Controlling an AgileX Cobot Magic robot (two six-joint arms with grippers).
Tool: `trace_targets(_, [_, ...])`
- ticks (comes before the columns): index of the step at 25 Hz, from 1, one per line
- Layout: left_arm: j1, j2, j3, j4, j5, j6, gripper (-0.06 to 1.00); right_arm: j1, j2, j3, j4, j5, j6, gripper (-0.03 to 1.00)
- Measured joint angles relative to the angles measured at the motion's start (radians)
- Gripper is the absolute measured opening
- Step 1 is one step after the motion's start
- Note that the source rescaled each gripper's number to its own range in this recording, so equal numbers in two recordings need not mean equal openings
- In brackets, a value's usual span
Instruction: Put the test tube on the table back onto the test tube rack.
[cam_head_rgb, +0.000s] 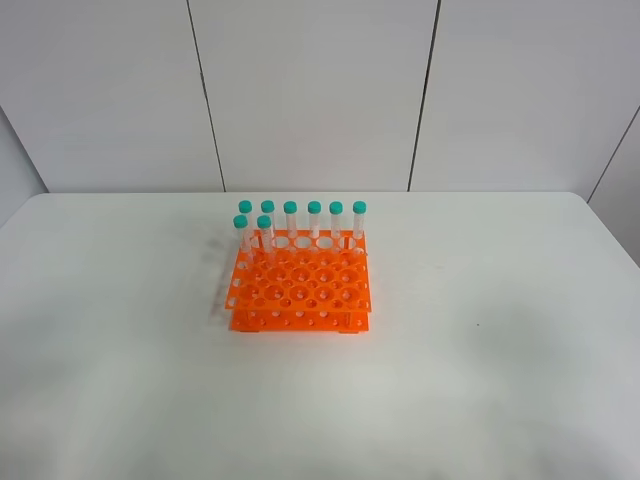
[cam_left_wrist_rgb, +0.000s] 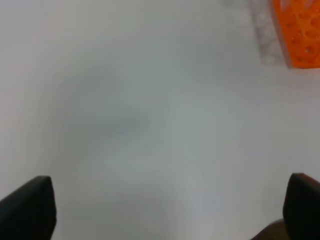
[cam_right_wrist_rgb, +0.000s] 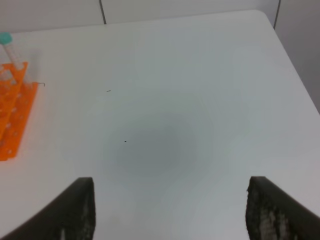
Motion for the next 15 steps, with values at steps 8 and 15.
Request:
trace_targets(8, [0.0, 0.0, 0.0, 0.0, 0.0, 0.0, 1.0, 0.0, 0.0, 0.0, 0.0, 0.0, 0.0, 0.84])
trace_targets(15, [0.0, 0.0, 0.0, 0.0, 0.0, 0.0, 1.0, 0.0, 0.0, 0.0, 0.0, 0.0, 0.0, 0.84])
